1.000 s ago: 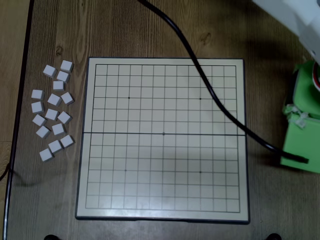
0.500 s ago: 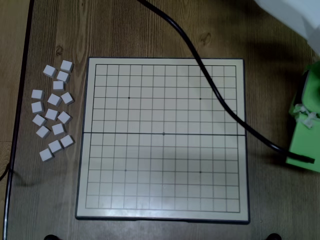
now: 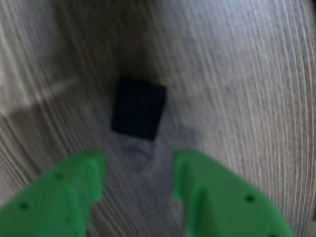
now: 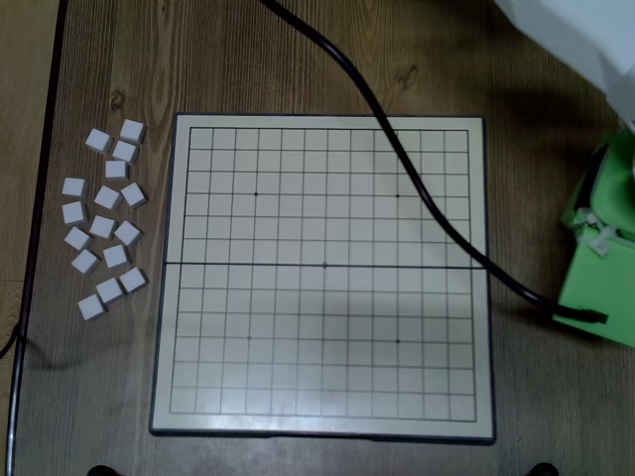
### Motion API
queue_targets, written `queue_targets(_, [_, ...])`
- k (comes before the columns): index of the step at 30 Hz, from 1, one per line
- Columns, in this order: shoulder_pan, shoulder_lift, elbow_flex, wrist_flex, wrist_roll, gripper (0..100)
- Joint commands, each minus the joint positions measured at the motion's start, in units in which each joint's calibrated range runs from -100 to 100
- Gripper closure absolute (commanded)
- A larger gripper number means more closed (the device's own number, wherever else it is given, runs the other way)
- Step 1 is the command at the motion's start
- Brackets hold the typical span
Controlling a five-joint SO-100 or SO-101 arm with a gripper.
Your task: Grasp a Black stone and put it on the board on position (0,0).
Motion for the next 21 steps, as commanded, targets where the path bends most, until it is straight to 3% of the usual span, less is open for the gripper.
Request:
queue_targets(1, [1.28,-2.0,-6.44,0.71,0.15,89])
queue_targets(21, [2.1,0.71,-9.34,0.71,-1.81,89])
